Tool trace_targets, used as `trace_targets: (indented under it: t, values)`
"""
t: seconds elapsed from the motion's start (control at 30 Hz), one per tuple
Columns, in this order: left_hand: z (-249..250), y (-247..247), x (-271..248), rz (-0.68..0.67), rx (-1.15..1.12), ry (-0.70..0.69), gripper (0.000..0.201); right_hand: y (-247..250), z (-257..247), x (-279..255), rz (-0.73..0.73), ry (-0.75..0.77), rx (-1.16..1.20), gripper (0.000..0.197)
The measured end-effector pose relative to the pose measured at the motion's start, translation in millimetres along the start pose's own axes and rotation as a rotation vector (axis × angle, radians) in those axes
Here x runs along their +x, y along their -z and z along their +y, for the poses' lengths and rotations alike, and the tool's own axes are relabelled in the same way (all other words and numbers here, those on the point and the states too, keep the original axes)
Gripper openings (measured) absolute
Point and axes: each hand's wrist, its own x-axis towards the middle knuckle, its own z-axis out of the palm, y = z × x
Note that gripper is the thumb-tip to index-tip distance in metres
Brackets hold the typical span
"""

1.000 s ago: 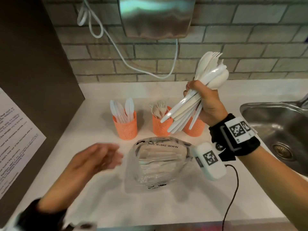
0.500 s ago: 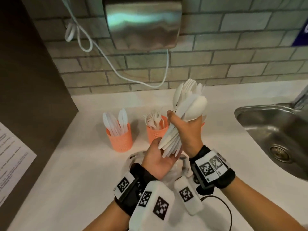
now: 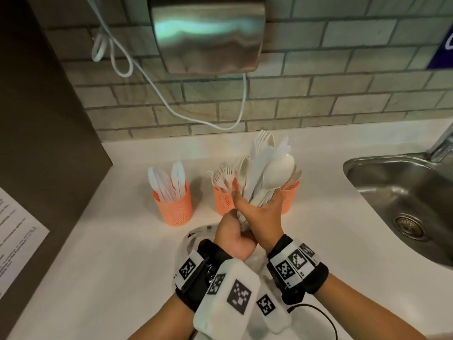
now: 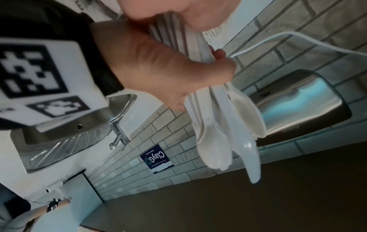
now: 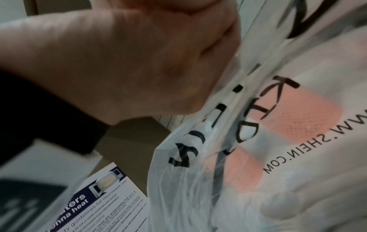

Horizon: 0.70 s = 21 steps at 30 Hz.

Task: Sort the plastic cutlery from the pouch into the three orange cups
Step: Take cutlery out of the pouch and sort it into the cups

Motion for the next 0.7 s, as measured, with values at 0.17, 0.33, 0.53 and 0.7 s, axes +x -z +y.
trace_targets:
  t: [0.17,0.33,0.53,0.7]
  values:
    - [-7.4,11.9,11.8,0.018,0.047,-0.023,0.031,9.1,6.7,0.6,-0.068,-0.095,0.037,0.047]
    - [-13.0,12.8,2.9,-0.059,0.239,-0.002,0.031,17.4,15.2,-0.2,-0.069,-0.252,0.038,0.048]
    - [5.6,23.8,-4.3,-0.019,0.878,-0.327,0.022,30.5,8.3,12.2,-0.08,-0.314,-0.031,0.019]
    - [32.1,14.4,-9.7,0.004,1.11,-0.906,0.012,34.2,19.5,-1.3,-0.103,-0.302,-0.134,0.04]
